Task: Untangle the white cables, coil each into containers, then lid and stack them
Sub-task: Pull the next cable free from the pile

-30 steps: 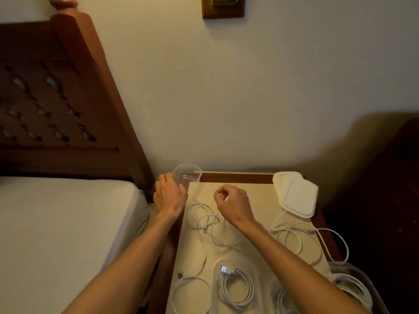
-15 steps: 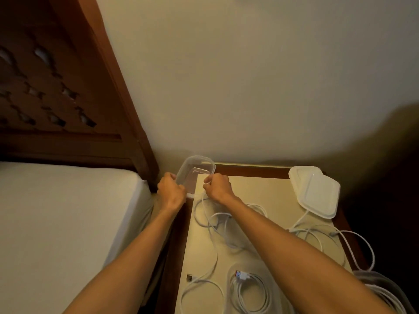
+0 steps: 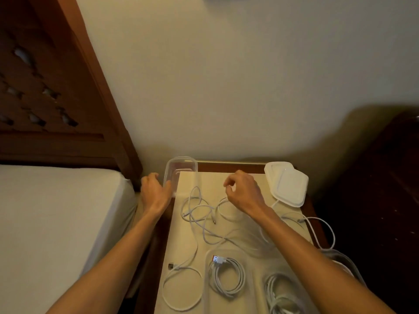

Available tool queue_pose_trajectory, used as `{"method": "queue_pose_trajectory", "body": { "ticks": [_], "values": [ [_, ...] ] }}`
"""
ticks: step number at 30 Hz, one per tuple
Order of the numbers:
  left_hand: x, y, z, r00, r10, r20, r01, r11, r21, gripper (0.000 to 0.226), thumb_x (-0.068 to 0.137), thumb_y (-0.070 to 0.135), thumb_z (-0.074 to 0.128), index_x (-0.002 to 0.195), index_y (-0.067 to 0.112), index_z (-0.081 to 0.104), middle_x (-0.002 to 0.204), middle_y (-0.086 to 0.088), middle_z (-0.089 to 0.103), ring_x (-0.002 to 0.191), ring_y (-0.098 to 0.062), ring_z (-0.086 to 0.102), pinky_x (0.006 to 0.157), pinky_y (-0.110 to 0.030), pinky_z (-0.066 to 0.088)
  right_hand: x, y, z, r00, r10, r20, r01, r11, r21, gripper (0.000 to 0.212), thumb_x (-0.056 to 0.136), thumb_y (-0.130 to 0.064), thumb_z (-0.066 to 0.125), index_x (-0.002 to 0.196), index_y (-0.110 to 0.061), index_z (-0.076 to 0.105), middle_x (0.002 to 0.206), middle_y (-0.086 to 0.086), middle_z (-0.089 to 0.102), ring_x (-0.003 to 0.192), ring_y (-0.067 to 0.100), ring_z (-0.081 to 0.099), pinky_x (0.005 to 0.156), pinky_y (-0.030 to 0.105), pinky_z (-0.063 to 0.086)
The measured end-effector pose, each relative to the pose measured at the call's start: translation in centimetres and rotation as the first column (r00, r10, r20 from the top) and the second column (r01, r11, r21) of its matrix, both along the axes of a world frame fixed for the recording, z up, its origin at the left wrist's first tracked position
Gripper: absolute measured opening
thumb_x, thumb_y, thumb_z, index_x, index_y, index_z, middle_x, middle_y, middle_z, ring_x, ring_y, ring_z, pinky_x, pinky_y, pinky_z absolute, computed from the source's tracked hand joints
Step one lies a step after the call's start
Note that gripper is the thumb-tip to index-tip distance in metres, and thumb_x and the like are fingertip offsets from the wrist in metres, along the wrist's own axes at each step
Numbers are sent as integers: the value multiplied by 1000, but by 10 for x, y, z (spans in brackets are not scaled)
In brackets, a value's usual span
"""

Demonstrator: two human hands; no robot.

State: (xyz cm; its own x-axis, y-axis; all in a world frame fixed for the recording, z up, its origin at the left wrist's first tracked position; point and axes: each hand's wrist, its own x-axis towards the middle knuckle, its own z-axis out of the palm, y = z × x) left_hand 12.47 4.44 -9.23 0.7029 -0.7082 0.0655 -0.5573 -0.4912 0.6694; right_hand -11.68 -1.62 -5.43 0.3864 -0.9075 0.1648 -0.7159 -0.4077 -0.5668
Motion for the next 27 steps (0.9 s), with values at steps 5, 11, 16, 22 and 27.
{"method": "queue_pose_trajectory", "body": {
  "ticks": [5,11,16,22,27],
  "values": [
    [-84,31,40,856,-444,264,503,834,-227,11,91,19,62,101,19,66,99,8,63,87,-6,55,74,-15,42,-69,35,21,956,119,-268,-51,968,247,18,73,-39,65,85,-27,66,93,-10,59,85,13,56,71,30,50],
    [-149,48,14,610,-782,126,774,622,120,29,92,25,59,120,25,63,119,8,66,109,-11,58,94,-30,46,-88,53,17,889,249,-384,-89,917,388,23,78,-38,69,90,-20,75,105,2,67,92,19,62,75,30,50],
    [-165,48,18,587,-805,-88,801,561,208,41,92,-1,56,129,16,59,125,1,63,81,-8,67,69,-33,60,-96,55,18,876,375,-304,-177,835,520,23,85,-36,70,95,-17,76,94,1,73,85,17,67,84,34,56],
    [-172,46,64,574,-815,-85,809,580,-97,15,96,8,55,107,6,65,87,-6,65,58,-14,64,47,-33,54,-102,51,47,971,226,-81,-208,960,187,19,96,-31,58,95,-19,72,82,-6,68,77,11,62,75,34,54],
    [-162,28,152,619,-716,325,785,547,-291,11,92,13,63,85,7,68,69,10,56,61,-7,50,58,-22,38,-121,37,63,970,242,-11,-233,943,238,16,99,-15,52,94,-22,65,85,-8,66,83,8,61,72,19,46]
  ]
}}
